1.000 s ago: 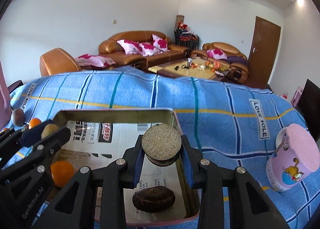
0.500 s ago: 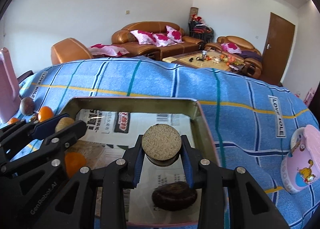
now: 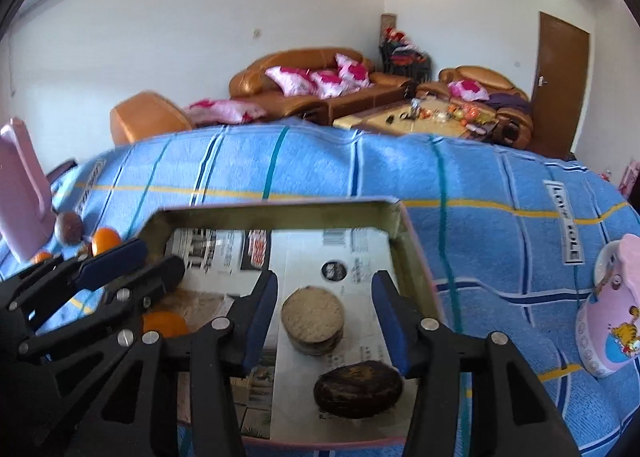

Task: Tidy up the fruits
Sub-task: 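Open the right tool then the left tool to drop both fruits into the tin, then withdraw both tools from the tin and reach back toward the remaining fruits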

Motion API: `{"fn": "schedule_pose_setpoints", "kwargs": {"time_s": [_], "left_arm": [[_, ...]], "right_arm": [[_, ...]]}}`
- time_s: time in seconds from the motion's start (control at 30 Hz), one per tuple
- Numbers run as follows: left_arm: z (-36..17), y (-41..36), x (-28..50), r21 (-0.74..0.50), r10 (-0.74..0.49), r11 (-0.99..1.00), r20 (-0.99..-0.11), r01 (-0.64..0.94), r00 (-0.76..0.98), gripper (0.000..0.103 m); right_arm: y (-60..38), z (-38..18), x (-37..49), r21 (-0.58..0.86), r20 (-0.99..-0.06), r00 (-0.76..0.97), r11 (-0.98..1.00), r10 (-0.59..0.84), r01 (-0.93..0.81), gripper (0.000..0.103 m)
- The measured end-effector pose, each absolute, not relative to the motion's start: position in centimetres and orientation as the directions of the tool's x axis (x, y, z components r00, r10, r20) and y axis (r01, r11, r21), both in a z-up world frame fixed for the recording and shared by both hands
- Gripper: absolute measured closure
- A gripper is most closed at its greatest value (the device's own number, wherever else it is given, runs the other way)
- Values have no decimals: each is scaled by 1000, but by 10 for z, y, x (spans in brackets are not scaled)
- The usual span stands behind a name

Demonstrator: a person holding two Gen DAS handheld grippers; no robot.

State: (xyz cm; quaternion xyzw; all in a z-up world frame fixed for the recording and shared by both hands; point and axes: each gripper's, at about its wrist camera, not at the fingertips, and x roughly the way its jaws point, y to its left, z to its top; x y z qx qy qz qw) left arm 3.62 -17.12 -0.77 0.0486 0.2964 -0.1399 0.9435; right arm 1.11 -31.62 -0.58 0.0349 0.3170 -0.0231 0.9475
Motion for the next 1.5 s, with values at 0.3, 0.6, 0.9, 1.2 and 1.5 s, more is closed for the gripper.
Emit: {"fn": "schedule_pose_setpoints", "kwargs": {"time_s": [0.3, 0.6, 0.9, 1.2, 1.5], "left_arm": [[9, -149, 32, -56, -226, 972, -488, 228, 843, 0], [14, -139, 26, 16, -126, 989, -427, 146, 896, 0], [11, -112, 18, 132, -11, 989, -367, 63, 930, 0], [13, -70, 16, 184, 15, 982, -348, 52, 937, 0], [8, -34, 16, 78, -24, 995, -378, 58, 926, 0]], "right_arm": [[-339, 14, -11, 184, -456, 889, 973, -41, 139, 28], [-327, 32, -33, 93, -279, 951, 982, -135, 166, 28], [-328, 33, -38, 100, -212, 965, 979, -154, 179, 23], [-325, 26, -35, 94, -237, 958, 978, -161, 188, 23], [-316, 24, -36, 53, -262, 940, 969, -219, 241, 23]]}}
